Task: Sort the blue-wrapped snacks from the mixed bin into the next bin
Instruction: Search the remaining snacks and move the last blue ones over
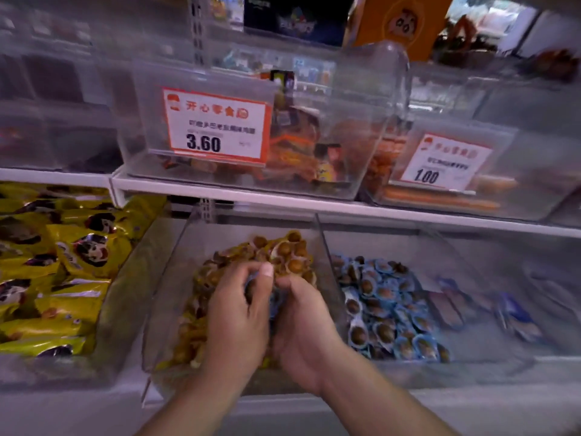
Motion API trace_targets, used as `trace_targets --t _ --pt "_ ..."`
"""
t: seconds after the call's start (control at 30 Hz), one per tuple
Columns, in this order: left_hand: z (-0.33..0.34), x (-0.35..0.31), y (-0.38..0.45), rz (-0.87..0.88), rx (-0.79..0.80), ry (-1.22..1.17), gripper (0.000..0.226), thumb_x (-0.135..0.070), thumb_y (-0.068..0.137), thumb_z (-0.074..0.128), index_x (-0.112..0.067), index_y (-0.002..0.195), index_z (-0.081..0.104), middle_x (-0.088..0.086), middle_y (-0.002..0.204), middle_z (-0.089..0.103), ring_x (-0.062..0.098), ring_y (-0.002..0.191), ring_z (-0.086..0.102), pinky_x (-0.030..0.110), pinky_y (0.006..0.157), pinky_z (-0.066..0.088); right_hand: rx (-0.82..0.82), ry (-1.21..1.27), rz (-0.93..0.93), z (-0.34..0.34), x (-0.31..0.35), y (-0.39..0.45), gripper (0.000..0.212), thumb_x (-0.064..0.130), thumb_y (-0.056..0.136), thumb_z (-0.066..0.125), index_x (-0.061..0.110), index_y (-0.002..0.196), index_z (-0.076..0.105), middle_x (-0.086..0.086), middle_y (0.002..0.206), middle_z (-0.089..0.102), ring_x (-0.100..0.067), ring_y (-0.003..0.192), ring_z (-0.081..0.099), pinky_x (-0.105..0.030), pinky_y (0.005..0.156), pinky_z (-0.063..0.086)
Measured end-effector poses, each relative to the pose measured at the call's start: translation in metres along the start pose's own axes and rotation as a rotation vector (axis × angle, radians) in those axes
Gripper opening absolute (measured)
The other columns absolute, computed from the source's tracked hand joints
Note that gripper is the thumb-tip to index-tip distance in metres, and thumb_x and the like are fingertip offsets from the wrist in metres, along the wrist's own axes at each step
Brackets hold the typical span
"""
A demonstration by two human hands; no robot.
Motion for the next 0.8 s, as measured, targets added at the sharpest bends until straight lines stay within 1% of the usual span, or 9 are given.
trace_targets --t 0.07,0.13,0.23,0.3,0.4,0.5,0.57,0.7,0.8 --pt "0.015 -0.011 -0.011 0.101 0.087 0.070 0.035 -0.043 0.102 0.033 -0.025 0.102 0.063 -0.006 0.099 0.063 0.015 0.095 0.059 0.041 0.086 0.048 -0.007 -0.039 -0.012 -0.010 0.003 -0.003 0.043 0.046 0.096 0.051 0.017 0.122 0.071 -0.010 0.122 0.071 -0.022 0.116 0.066 -0.039 0.105 0.048" --pt "0.030 -0.015 -0.020 0.159 0.190 0.101 0.046 -0.047 0.104 0.024 -0.024 0.124 0.059 -0.006 0.123 0.059 0.016 0.118 0.054 0.044 0.102 0.042 -0.018 -0.121 -0.045 -0.020 0.008 -0.006 0.042 0.054 0.092 0.059 0.024 0.117 0.073 -0.005 0.117 0.074 -0.020 0.113 0.068 -0.042 0.105 0.050" --pt "0.049 -0.011 -0.017 0.038 0.332 -0.139 0.068 -0.075 0.093 0.029 -0.038 0.150 0.033 -0.021 0.158 0.028 0.002 0.148 0.022 0.020 0.119 0.017 -0.041 -0.158 -0.173 -0.034 0.030 -0.007 0.034 0.042 0.093 0.065 0.021 0.120 0.069 -0.002 0.105 0.076 -0.019 0.094 0.073 -0.032 0.071 0.059" --pt "0.055 0.002 -0.008 -0.169 0.358 -0.393 0.096 -0.091 0.071 0.046 -0.032 0.146 0.038 -0.012 0.159 0.032 0.010 0.149 0.027 0.033 0.120 0.024 -0.022 -0.168 -0.245 -0.038 0.049 -0.012 0.031 0.035 0.093 0.067 0.015 0.117 0.066 0.001 0.085 0.071 -0.013 0.065 0.065 -0.021 0.041 0.042" --pt "0.041 -0.002 -0.009 0.050 0.383 -0.246 0.057 -0.067 0.097 0.035 -0.043 0.149 0.036 -0.019 0.155 0.037 0.008 0.145 0.033 0.039 0.116 0.028 -0.016 -0.260 -0.369 -0.050 0.083 -0.024 0.024 0.033 0.086 0.070 0.016 0.103 0.065 -0.005 0.081 0.068 -0.016 0.056 0.058 -0.019 0.035 0.031" --pt "0.029 0.017 0.000 0.084 0.330 0.012 0.027 -0.051 0.100 0.042 -0.057 0.122 0.056 -0.039 0.123 0.056 -0.015 0.116 0.052 0.011 0.096 0.041 -0.101 -0.392 -0.508 -0.082 0.124 -0.035 0.018 0.031 0.083 0.071 0.020 0.096 0.070 -0.006 0.086 0.071 -0.023 0.067 0.065 -0.026 0.042 0.040" --pt "0.028 0.031 0.004 -0.017 0.349 0.033 0.021 -0.042 0.097 0.051 -0.055 0.107 0.064 -0.036 0.100 0.065 -0.013 0.091 0.061 0.021 0.075 0.048 -0.242 -0.742 -0.525 -0.113 0.142 -0.038 0.015 0.030 0.083 0.072 0.026 0.097 0.075 0.001 0.094 0.076 -0.022 0.086 0.071 -0.031 0.061 0.052" --pt "0.010 0.029 0.002 0.015 0.357 0.211 0.026 -0.048 0.091 0.046 -0.048 0.107 0.067 -0.037 0.103 0.065 -0.015 0.097 0.059 0.011 0.076 0.044 -0.067 -1.066 -0.080 -0.161 0.117 -0.036 0.028 0.047 0.083 0.069 0.030 0.104 0.077 0.008 0.106 0.076 -0.010 0.106 0.069 -0.034 0.093 0.052" --pt "-0.007 0.024 0.002 0.044 0.339 0.260 0.028 -0.048 0.093 0.045 -0.044 0.109 0.067 -0.031 0.108 0.066 -0.008 0.105 0.060 0.023 0.081 0.049 -0.205 -1.058 -0.248 -0.174 0.130 -0.034 0.025 0.041 0.091 0.063 0.022 0.099 0.078 0.008 0.098 0.078 -0.005 0.100 0.071 -0.035 0.100 0.051"
Point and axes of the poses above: each hand's wrist, its own y-axis towards the middle knuckle, its own z-axis out of the palm, x = y × z, the point moved 7 cm from there along y, towards the middle knuckle
